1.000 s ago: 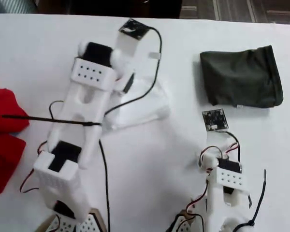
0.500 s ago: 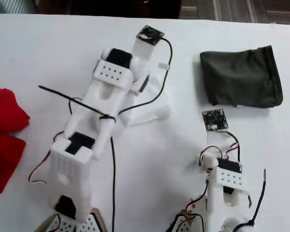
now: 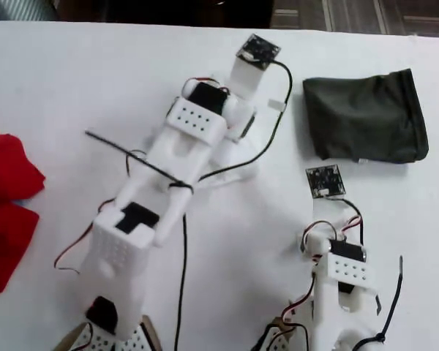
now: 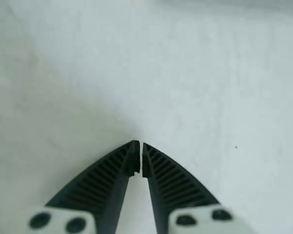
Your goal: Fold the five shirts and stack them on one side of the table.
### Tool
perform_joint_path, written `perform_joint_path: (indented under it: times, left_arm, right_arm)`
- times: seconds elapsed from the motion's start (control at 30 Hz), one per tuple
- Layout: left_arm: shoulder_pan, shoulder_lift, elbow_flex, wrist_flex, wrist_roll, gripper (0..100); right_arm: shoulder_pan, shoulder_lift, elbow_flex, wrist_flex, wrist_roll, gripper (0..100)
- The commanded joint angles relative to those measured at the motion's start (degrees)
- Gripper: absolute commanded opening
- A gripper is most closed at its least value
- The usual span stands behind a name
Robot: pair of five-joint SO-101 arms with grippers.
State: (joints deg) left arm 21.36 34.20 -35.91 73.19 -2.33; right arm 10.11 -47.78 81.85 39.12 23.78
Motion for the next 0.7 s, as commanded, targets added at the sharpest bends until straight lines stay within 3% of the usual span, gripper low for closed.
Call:
perform_joint_path:
  times: [0.0,0.2,0.37,0.67]
  left_arm:
    - [0.44,2.46,-3.74,-1.49,0.62,3]
    - [0.53,9.58,-11.91,-1.05,0.62,4]
    - [1.23,12.48,-19.65,5.10,0.62,23]
    - [-0.62,13.01,-40.13,18.20,0.18,21]
  right_arm:
    - [0.22,-1.80,-0.26,-0.84,-0.35,2.0]
    - [0.22,-1.80,-0.26,-0.92,-0.35,2.0]
    - [0.22,-1.80,-0.26,-0.92,-0.35,2.0]
    - [0.31,-1.80,-0.26,-0.92,-0.35,2.0]
